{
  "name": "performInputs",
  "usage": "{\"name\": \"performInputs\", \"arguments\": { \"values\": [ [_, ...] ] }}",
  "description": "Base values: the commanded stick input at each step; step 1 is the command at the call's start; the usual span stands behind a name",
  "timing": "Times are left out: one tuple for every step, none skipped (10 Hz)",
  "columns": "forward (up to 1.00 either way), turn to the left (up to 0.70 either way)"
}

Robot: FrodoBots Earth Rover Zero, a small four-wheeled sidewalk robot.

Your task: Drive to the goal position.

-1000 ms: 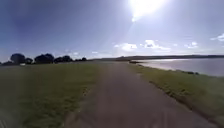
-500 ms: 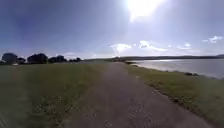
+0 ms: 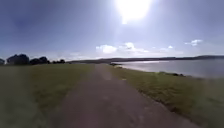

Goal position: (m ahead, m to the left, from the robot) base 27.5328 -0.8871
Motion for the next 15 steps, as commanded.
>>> {"name": "performInputs", "arguments": {
  "values": [
    [0.70, 0.05],
    [0.70, 0.05],
    [0.70, 0.05],
    [0.70, 0.05],
    [0.70, 0.40],
    [0.70, 0.40],
    [0.70, 0.40],
    [0.70, 0.05],
    [0.70, 0.05],
    [0.70, 0.05],
    [0.70, 0.05],
    [0.70, 0.05],
    [0.70, 0.05],
    [0.70, 0.05],
    [0.70, 0.05]
  ]
}}
